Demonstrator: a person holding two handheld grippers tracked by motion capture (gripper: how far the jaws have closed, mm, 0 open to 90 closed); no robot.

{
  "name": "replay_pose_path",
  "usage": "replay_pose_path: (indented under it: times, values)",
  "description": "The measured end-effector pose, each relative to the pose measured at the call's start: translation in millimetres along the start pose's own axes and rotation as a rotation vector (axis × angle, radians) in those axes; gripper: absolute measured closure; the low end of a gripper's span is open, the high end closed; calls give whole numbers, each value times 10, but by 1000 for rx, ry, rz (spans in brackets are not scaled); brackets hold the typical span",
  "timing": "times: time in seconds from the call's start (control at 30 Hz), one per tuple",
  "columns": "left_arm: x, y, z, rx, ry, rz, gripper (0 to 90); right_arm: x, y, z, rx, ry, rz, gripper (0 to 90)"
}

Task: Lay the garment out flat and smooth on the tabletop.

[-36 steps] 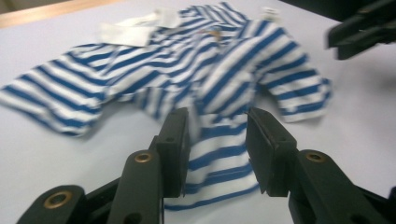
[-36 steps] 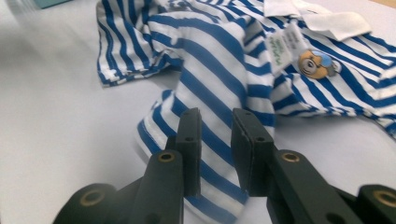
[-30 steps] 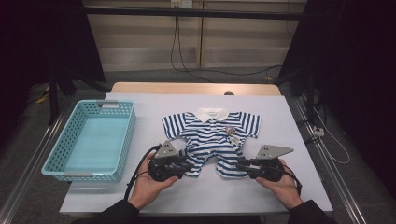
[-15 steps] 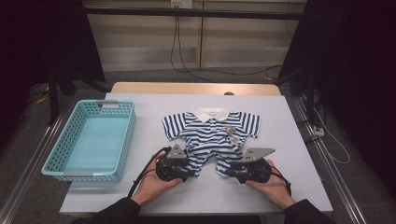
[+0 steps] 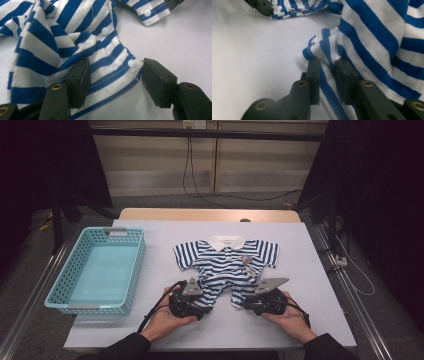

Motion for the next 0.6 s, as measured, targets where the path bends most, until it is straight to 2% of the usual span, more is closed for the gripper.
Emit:
replay_pose_path:
  times: [0.1, 0.13, 0.17, 0.27, 0.33, 0.4, 0.5, 0.6]
  values:
    - [-13, 31, -16, -5, 12, -16, 496, -2, -15, -3, -8, -3, 5, 823]
    - [-18, 41, -21, -10, 11, -24, 555, -3, -18, -6, -11, -4, 5, 852]
    - [-19, 58, -30, -5, 16, -28, 653, -4, -14, -8, -12, -4, 3, 865]
    - [-19, 76, -31, -3, 16, -44, 767, -4, 2, -16, -10, -1, -6, 879]
    - [-30, 47, -31, -2, 19, -30, 827, -2, 0, -26, -18, 2, -8, 881]
    - [-40, 18, -38, 4, 19, -29, 852, -3, 6, -48, -23, 2, -8, 881]
    - [-39, -21, -80, 46, 10, -33, 859, -2, 38, -107, -33, -13, -11, 882]
    - [-46, -98, -152, 69, -1, -14, 861, 13, 77, -178, -46, -28, -21, 882]
Point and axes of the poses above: each handheld gripper's, and its own axes: z roughly forward along the jaws, x roughly out of its underside, y roughly to its left, the point moved 1 cm from there along z, roughly forward along the jaws, and after that the axes turned 5 degrees about z, right-handed, at the moved point
